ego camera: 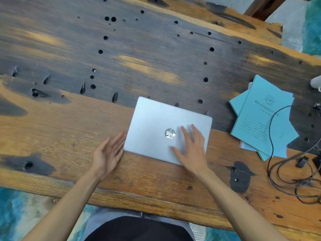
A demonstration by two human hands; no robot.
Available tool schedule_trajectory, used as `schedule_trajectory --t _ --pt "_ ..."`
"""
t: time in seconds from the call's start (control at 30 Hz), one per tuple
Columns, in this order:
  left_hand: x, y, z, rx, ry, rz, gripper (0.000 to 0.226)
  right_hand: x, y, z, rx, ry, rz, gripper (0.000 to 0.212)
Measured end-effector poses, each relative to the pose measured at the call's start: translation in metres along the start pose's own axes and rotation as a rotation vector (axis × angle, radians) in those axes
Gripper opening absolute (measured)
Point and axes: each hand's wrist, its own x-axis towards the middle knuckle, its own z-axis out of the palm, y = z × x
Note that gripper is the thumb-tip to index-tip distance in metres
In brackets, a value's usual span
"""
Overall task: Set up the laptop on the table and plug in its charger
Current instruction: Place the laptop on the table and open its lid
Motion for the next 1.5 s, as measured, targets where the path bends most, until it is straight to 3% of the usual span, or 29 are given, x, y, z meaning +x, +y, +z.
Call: schedule_trajectory --t 0.13,0.27,0.47,0.6,1.1,1.4,1.5 --pt "-0.01 -0.012 -0.006 -0.116 -0.068 0.018 0.07 0.005 -0.017 0.02 -0.029 -0.176 -0.272 0.092" --pt "-0.01 -0.023 -0.012 -0.221 -0.102 0.051 0.084 0.019 -0.017 0.035 -0.16 -0.231 -0.474 0.104" --pt "-0.005 -0.04 -0.025 -0.327 -0.144 0.096 0.094 0.032 -0.013 0.041 -0.196 -0.216 -0.478 0.112" --pt "-0.003 -0.05 -0.03 -0.344 -0.192 0.126 0.098 0.028 -0.016 0.041 -0.175 -0.146 -0.471 0.105" --pt "-0.004 -0.055 -0.025 -0.025 -0.187 0.214 0.091 0.02 -0.023 0.024 0.016 -0.135 -0.522 0.093" --pt "-0.005 -0.064 -0.018 0.247 -0.118 0.246 0.052 0.026 -0.036 -0.009 0.144 -0.116 -0.563 0.082" --pt "-0.002 -0.065 -0.019 0.448 -0.167 0.289 0.069 0.032 -0.041 -0.028 0.19 -0.083 -0.575 0.081"
